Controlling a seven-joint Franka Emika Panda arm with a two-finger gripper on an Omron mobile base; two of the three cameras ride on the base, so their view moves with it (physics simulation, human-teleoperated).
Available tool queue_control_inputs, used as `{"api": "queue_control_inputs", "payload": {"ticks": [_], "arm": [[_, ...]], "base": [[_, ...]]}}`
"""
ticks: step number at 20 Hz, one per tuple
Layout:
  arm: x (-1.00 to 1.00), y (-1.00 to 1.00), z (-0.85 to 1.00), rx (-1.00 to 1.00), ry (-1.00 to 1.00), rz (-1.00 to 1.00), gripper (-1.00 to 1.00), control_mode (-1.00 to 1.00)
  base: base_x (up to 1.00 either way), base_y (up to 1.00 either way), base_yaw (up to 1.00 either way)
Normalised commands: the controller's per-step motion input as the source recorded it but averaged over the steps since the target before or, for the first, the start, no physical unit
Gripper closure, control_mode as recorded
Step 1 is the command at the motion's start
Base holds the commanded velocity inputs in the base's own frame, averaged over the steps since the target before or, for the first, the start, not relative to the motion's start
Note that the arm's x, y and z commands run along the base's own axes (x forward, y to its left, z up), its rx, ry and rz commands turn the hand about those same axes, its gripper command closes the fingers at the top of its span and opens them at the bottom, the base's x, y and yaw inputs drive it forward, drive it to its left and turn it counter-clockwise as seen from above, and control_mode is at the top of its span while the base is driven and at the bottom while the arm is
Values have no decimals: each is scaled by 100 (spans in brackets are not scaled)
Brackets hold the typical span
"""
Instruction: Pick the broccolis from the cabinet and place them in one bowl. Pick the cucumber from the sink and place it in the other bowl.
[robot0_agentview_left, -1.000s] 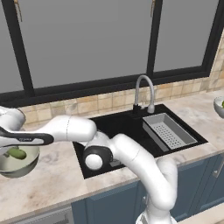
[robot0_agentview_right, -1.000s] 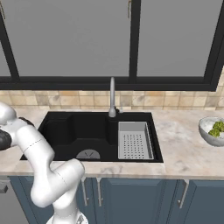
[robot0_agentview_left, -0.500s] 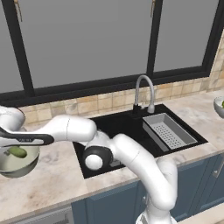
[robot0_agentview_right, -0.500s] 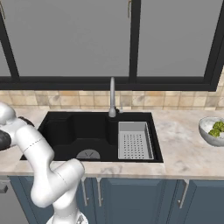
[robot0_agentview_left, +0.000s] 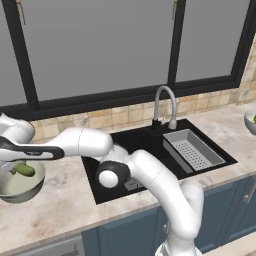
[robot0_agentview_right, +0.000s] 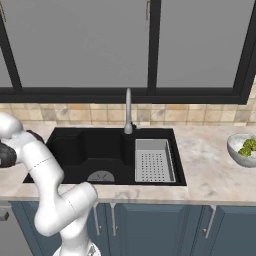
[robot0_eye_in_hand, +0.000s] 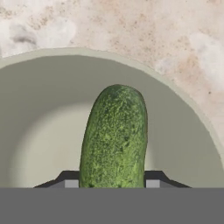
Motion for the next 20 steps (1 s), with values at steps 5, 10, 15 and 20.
{"api": "queue_control_inputs", "payload": {"ticks": [5, 10, 15, 20], "arm": [[0, 0, -28, 9, -2, 12, 100, -100], [0, 0, -19, 4, -2, 9, 100, -100], [0, 0, -23, 4, -1, 7, 100, -100], [-1, 0, -5, 1, 0, 2, 100, -100]], "base": [[0, 0, 0], [0, 0, 0], [0, 0, 0], [0, 0, 0]]}}
